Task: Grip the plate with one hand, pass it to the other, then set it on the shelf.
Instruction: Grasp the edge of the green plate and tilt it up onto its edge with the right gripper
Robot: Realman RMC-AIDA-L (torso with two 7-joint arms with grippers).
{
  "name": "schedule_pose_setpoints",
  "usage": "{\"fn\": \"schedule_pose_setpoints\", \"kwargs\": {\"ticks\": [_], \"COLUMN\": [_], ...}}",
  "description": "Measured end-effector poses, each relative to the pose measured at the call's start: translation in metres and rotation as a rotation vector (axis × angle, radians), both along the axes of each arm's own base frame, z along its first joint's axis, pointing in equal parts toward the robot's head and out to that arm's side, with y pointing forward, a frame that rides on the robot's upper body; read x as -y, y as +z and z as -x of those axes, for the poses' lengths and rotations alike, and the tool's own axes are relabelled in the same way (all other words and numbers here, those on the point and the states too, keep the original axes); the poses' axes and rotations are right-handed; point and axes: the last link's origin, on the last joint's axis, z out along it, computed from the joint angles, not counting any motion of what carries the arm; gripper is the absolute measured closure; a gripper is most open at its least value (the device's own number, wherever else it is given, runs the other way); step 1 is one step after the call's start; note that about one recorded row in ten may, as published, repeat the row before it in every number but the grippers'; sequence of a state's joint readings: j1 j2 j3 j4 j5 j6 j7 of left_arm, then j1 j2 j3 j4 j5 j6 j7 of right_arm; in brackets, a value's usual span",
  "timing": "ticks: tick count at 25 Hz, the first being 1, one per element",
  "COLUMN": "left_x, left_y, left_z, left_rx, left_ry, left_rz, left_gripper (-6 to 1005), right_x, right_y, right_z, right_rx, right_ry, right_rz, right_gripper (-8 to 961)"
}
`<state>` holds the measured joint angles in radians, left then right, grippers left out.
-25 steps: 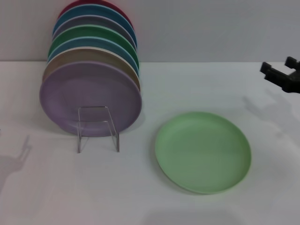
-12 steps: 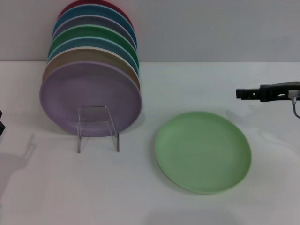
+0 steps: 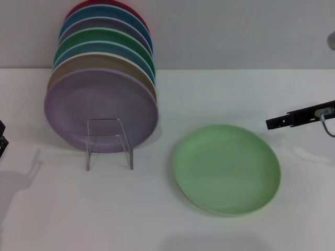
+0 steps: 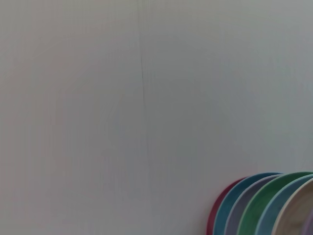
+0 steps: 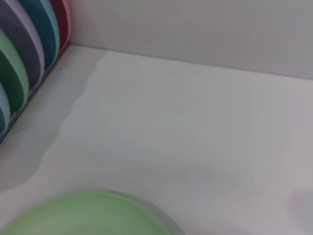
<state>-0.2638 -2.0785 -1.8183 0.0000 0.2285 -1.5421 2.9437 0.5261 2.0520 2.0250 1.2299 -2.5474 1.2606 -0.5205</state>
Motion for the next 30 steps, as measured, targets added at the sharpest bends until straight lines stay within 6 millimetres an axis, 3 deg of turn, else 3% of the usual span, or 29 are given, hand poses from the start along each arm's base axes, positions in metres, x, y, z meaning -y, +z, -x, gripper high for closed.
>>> {"fn": "schedule_pose_setpoints", "kwargs": {"ticks": [11, 30], "left_x": [0.000, -0.002], "left_y": [0.000, -0.001], "left_z": [0.000, 0.000], "left_rx": [0.000, -0.002], "left_ry": [0.000, 0.003], "left_rz": [0.002, 0.008], "left_gripper": [200, 201], "right_x": [-0.005, -0.004], "right_y": [-0.028, -0.046], "right_z": [0.003, -0.006], "right_rx": [0.033, 0.103], "right_ry": [0.016, 0.005], "right_rz": [0.081, 0.127], "right_gripper": [209, 262]}}
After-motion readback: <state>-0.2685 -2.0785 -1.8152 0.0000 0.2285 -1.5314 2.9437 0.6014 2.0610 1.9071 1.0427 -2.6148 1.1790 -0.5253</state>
